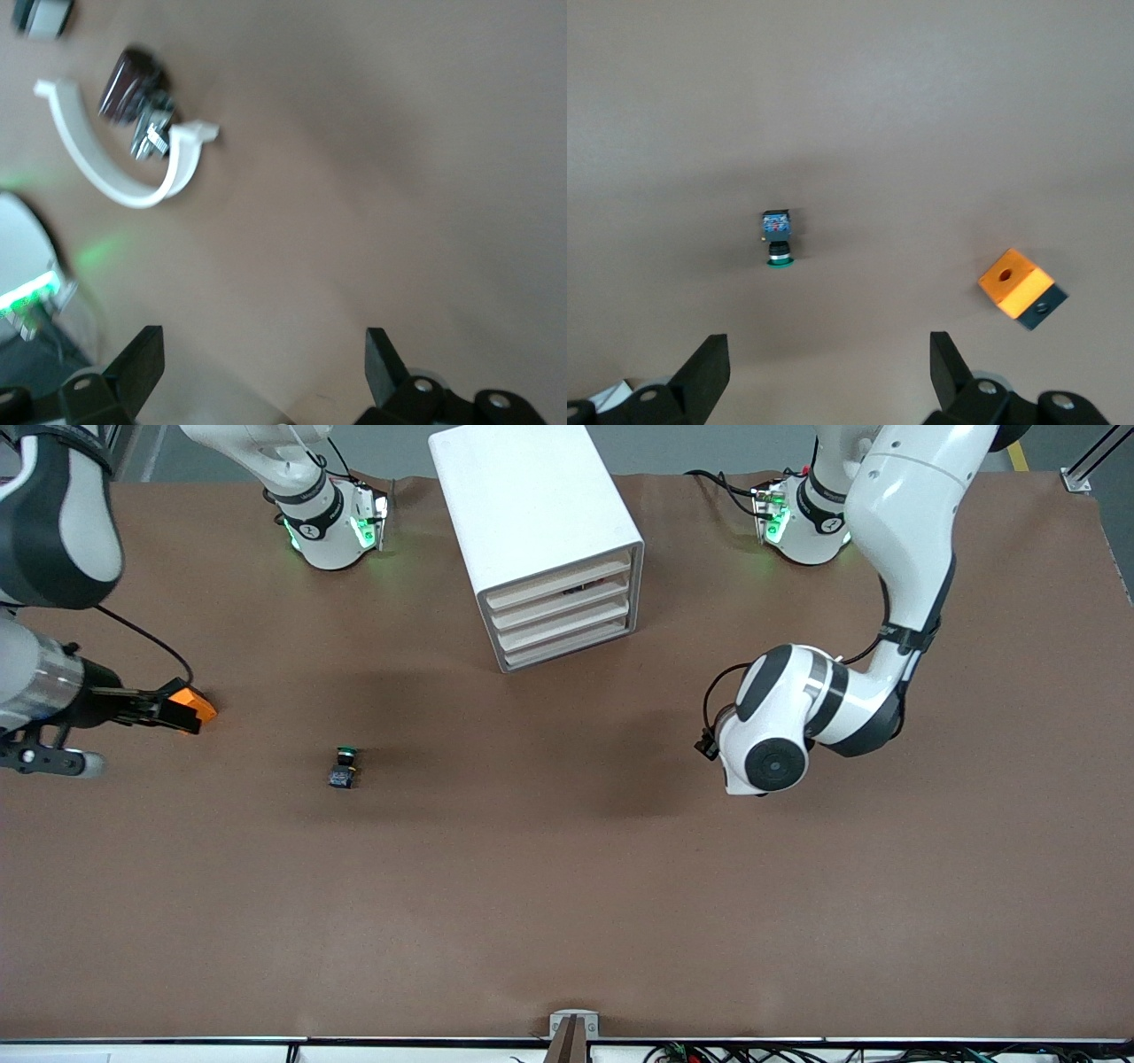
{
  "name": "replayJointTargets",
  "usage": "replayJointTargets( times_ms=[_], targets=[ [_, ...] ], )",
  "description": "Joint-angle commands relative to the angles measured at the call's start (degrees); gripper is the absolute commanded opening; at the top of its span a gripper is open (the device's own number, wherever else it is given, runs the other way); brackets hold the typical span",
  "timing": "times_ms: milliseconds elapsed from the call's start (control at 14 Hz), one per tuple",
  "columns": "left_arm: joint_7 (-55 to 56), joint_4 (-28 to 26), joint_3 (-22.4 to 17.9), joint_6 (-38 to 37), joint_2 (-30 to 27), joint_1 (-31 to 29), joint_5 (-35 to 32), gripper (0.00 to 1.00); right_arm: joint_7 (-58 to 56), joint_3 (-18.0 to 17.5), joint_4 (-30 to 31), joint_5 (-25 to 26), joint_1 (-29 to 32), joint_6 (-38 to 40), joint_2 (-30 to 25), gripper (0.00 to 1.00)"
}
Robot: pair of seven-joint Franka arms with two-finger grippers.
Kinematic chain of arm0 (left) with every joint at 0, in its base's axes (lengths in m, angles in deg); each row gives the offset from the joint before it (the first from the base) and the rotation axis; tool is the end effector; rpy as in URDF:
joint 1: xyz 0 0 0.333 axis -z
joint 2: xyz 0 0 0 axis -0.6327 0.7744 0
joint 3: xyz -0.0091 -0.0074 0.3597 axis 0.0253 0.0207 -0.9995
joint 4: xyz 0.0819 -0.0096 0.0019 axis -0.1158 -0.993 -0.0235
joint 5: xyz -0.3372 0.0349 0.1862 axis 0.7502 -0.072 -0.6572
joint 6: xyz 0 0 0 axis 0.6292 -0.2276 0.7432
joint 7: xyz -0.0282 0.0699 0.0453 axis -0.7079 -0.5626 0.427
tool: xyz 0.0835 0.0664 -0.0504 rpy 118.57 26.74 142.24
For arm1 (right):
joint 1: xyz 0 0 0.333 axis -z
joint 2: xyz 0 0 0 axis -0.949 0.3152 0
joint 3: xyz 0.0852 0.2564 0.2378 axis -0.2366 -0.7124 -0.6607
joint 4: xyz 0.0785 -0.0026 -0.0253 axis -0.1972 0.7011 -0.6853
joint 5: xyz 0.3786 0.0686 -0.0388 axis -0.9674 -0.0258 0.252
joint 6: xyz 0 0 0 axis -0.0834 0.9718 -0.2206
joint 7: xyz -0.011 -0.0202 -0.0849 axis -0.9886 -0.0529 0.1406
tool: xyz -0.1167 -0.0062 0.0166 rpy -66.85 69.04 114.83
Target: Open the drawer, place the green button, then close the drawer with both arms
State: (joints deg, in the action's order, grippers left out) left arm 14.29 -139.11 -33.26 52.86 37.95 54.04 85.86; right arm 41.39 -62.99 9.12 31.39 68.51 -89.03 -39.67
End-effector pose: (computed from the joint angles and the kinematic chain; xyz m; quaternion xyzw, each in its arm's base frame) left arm 0.5670 -0.2821 0.2721 -0.8516 -0.4224 0.2550 0.1773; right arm 0.5955 0.0051 0.5393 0.9946 -0.0783 -0.0673 0.0050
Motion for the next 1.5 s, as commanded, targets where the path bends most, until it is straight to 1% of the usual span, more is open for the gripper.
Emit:
replayJointTargets(
  times_ms=[0, 143, 214, 429, 500, 714, 929, 1214, 1429],
  targets=[
    [9.26, 6.69, 0.26, -7.73, 7.85, -0.29, 5.53, 1.00, 2.22, 0.16, 7.61, -0.80, -1.18, -6.73, -1.41, 1.00],
    [13.06, 6.61, 0.26, -11.69, 10.23, -0.47, 8.19, 1.00, 3.88, 0.16, 12.46, -1.68, -2.15, -11.84, -2.29, 1.00],
    [15.25, 6.61, 0.26, -13.10, 11.11, -0.65, 10.55, 1.00, 5.02, 0.16, 14.48, -1.68, -2.68, -14.13, -2.39, 1.00],
    [21.76, 6.78, 0.18, -14.35, 12.78, -1.35, 17.06, 1.00, 11.42, 0.16, 18.53, -1.77, -6.10, -21.16, -2.30, 1.00],
    [23.69, 6.78, 0.18, -15.04, 13.05, -1.61, 19.43, 1.00, 13.02, 0.16, 19.67, -1.68, -7.16, -24.57, -1.95, 1.00],
    [28.96, 6.96, 0.18, -16.54, 14.80, -1.70, 25.68, 1.00, 13.30, 0.16, 22.31, -1.68, -8.48, -32.93, 1.91, 1.00],
    [33.98, 7.13, 0.18, -16.46, 15.95, -1.62, 29.73, 1.00, 12.95, 0.16, 26.18, -1.68, -8.66, -41.11, 5.95, 1.00],
    [39.87, 7.84, 0.18, -16.54, 18.05, -1.61, 34.74, 1.00, 12.33, 0.16, 26.37, -1.16, -8.66, -43.58, 10.08, 1.00],
    [45.84, 7.84, 0.18, -16.54, 20.52, -1.79, 36.50, 1.00, 12.24, 0.16, 26.54, -1.16, -8.75, -45.88, 12.64, 1.00]
  ],
)
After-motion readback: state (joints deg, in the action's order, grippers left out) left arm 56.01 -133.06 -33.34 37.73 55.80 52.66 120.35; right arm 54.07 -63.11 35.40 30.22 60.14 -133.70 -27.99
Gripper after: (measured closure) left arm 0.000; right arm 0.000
